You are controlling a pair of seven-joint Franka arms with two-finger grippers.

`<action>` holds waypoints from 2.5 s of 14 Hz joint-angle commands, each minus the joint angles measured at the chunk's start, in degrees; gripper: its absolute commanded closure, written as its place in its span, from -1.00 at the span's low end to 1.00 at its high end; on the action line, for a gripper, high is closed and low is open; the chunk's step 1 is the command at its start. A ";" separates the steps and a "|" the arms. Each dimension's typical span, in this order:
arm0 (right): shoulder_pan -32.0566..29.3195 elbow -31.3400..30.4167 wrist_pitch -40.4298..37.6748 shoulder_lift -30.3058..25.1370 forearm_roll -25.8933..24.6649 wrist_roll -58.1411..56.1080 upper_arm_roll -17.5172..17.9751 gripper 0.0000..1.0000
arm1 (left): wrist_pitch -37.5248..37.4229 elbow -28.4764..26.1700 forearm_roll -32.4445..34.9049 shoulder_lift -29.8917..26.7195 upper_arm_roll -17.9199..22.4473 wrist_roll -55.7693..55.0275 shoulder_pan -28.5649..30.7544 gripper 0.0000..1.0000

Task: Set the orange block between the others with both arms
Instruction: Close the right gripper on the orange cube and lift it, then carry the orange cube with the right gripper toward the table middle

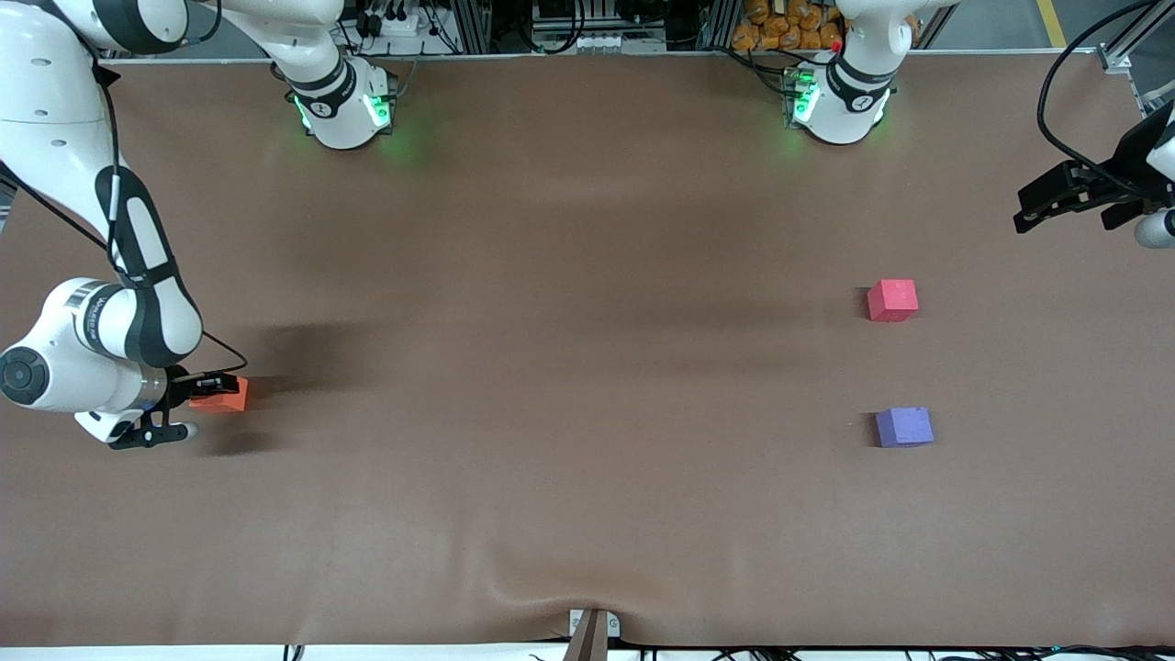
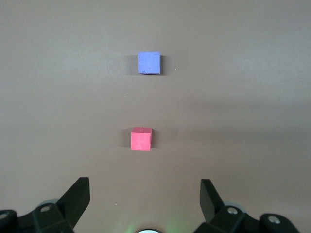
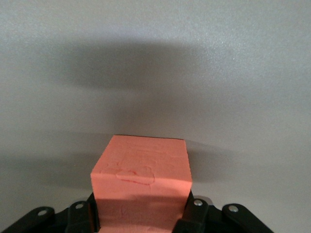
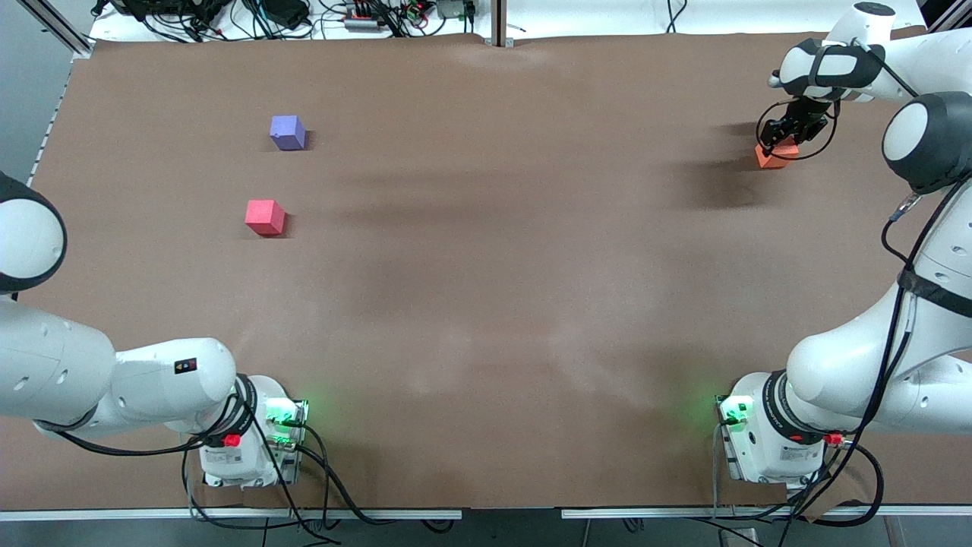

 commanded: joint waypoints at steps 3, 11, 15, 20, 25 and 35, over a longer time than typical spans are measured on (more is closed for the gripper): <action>1.19 0.83 -4.57 -5.06 -0.50 -3.91 0.72 1.00 | 0.61 1.12 -0.38 0.78 -0.04 0.48 0.05 -1.00; 16.20 3.02 -4.58 -9.12 -0.06 -4.96 1.24 1.00 | 0.61 0.94 -0.38 1.22 -0.12 0.48 0.14 -1.00; 28.33 5.48 -3.96 -7.28 6.08 0.37 1.51 1.00 | 0.61 1.03 -0.38 1.22 -0.04 0.48 0.14 -1.00; 36.60 6.71 -3.61 -3.59 9.41 13.56 1.60 1.00 | 0.61 0.94 -0.38 1.22 -0.12 0.48 0.23 -1.00; 44.26 9.35 -3.08 0.02 12.16 30.33 1.51 1.00 | 0.69 1.03 -0.38 1.57 -0.12 0.30 -0.12 -1.00; 56.49 10.40 3.33 4.59 10.31 60.69 1.16 1.00 | 1.75 1.03 -0.38 2.45 -0.21 -0.23 -1.17 -1.00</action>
